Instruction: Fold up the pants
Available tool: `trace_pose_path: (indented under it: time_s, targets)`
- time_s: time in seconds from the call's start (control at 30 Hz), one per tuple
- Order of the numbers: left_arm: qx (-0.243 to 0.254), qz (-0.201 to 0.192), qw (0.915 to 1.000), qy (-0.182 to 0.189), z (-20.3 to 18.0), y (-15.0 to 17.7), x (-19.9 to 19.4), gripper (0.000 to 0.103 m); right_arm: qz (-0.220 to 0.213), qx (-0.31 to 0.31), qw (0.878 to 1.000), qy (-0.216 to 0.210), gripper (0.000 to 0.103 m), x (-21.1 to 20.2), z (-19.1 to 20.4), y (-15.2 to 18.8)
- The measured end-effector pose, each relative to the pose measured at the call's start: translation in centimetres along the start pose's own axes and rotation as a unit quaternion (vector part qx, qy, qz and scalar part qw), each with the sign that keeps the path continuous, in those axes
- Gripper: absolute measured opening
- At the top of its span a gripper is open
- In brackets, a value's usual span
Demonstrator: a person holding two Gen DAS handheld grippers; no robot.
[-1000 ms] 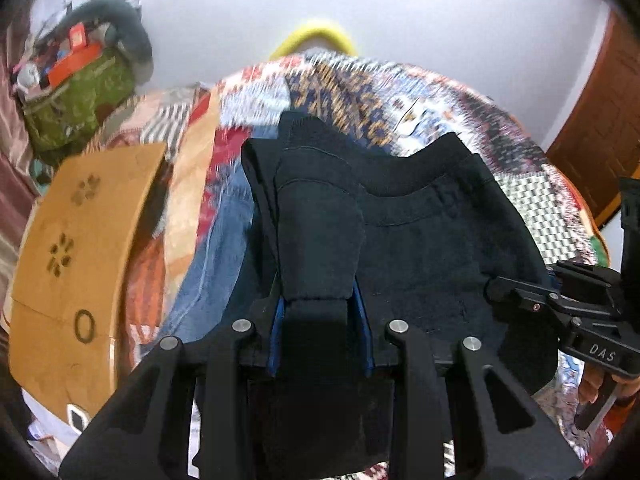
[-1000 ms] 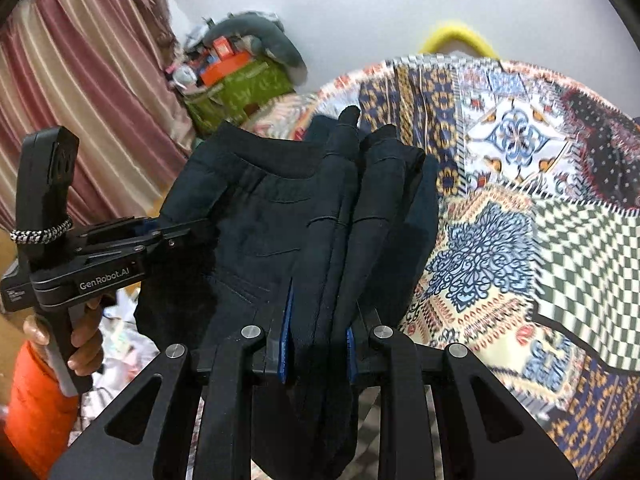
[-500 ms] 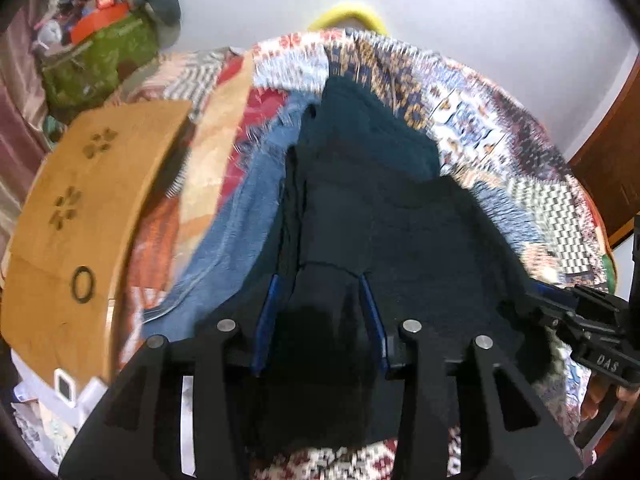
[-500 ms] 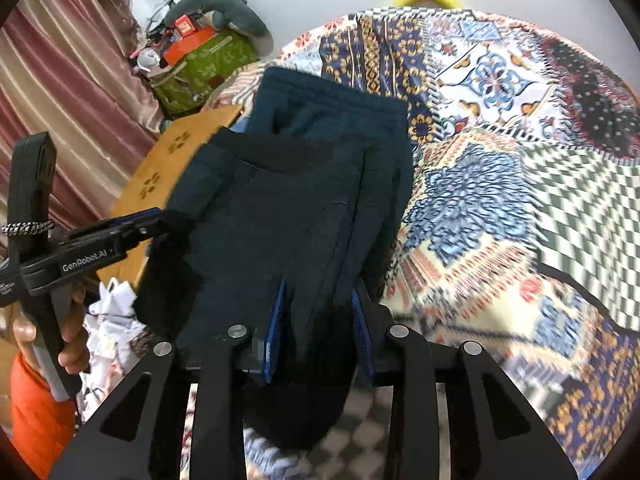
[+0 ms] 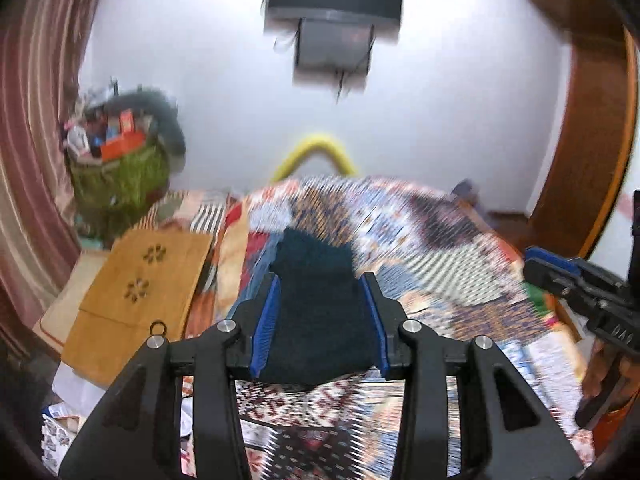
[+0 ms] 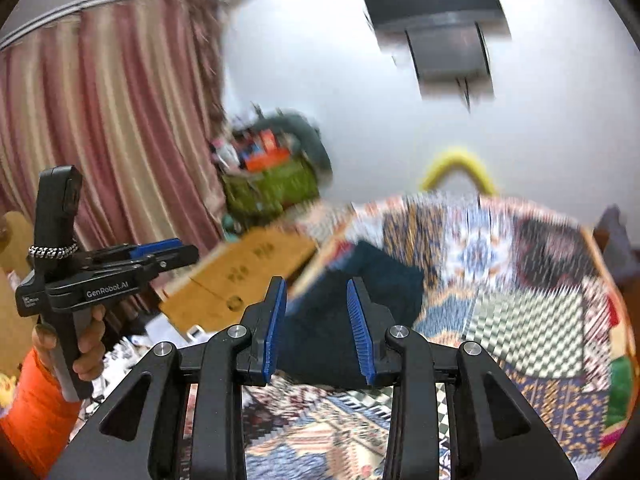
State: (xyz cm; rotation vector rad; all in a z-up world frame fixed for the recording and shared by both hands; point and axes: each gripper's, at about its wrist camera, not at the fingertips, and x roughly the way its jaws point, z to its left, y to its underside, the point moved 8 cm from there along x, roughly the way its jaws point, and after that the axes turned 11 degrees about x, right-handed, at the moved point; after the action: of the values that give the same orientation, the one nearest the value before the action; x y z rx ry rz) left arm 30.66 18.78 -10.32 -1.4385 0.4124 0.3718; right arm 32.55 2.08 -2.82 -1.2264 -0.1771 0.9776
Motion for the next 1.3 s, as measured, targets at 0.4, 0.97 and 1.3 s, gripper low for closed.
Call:
trace_pose_path:
  time_s: [0.4, 0.97, 1.3]
  targets:
    - [0.031, -0.145, 0.9855, -0.082, -6.1, 2.1, -17.4, 0.060, -0.104, -0.028, 0.994, -0.004, 0.039, -11.0, 8.0, 2.3]
    - [0.021, -0.159, 0.9836, -0.082, -7.7, 5.1, -20.4, 0.102, -0.144, -0.036, 0.986, 0.073, 0.102, -13.1, 7.0, 2.7]
    - [0.030, -0.161, 0.9834, -0.078, -8.3, 5.3, -20.0, 0.103, -0.144, -0.033, 0.986, 0.076, 0.102, -13.6, 6.5, 3.5]
